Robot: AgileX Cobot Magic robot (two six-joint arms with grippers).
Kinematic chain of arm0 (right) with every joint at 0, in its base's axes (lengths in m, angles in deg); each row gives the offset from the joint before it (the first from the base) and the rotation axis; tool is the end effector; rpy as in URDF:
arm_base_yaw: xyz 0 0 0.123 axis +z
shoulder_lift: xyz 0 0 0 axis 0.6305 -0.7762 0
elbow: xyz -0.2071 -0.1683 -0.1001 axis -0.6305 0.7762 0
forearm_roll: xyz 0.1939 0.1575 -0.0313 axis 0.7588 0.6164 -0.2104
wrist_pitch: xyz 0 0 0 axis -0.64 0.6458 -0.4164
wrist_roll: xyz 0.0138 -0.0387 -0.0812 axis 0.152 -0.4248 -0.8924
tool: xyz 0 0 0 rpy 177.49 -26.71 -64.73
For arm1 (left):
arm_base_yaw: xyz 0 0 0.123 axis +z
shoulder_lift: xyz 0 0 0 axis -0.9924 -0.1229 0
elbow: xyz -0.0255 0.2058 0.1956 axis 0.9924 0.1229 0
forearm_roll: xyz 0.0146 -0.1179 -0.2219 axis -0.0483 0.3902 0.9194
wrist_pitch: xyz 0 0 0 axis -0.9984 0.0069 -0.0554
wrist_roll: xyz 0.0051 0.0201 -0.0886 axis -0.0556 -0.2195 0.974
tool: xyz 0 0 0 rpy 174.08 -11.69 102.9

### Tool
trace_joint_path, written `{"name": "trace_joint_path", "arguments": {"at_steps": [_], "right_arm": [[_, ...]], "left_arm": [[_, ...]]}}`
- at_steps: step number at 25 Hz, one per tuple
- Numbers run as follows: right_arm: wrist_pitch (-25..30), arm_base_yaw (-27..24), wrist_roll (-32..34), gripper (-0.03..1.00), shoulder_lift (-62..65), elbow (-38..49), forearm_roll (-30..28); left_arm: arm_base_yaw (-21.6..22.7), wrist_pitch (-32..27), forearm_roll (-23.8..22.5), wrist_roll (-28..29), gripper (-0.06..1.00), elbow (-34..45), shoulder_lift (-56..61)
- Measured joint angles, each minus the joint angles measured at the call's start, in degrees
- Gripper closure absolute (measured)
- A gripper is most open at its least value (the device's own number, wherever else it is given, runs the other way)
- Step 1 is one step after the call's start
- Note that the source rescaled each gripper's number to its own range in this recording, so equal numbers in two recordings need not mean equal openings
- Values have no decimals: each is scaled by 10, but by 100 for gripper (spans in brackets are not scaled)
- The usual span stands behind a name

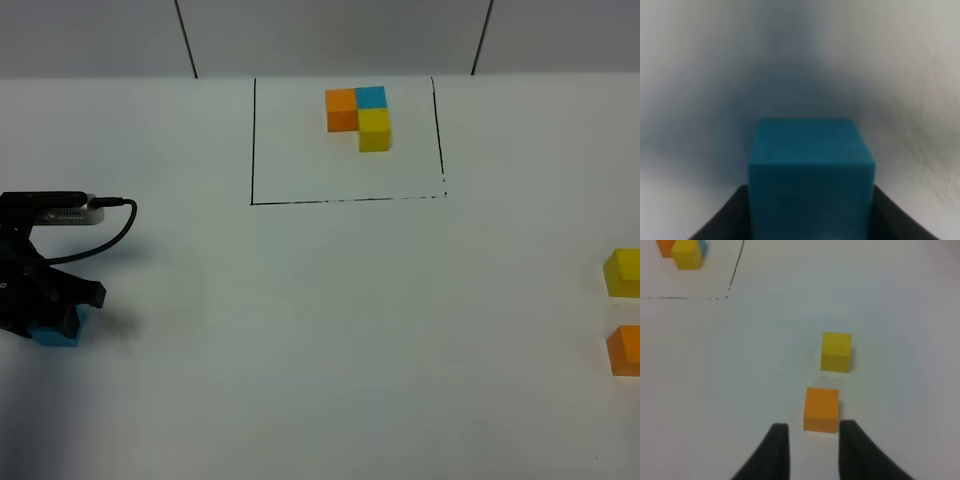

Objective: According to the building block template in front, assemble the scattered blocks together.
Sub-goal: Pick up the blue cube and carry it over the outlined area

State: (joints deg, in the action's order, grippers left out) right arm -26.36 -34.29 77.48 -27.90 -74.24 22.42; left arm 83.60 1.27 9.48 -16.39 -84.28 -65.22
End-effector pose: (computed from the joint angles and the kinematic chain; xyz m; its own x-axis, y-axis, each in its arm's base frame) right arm -0.0063 -0.0045 0.2771 -0.4552 0.0282 -0.8899 -0.0154 0.9991 0.0396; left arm 0.2877 0.0021 0.1322 -0.9898 0.0395 -0.1370 0.0407 0.9991 -0.0065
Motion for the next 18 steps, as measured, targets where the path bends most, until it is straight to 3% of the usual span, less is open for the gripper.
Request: {"name": "trace_joint_path", "arguments": {"at_steps": [4, 10, 18], "right_arm": [[0, 0, 0, 97, 0, 0, 0], [0, 0, 0, 97, 0, 0, 0], [0, 0, 0, 97, 0, 0, 0]], "left_arm": [[-26, -44, -1, -29, 94, -27, -1], [-146, -122, -30, -153, 94, -134, -3], [-290, -215, -49, -237, 94, -393, -110]]}}
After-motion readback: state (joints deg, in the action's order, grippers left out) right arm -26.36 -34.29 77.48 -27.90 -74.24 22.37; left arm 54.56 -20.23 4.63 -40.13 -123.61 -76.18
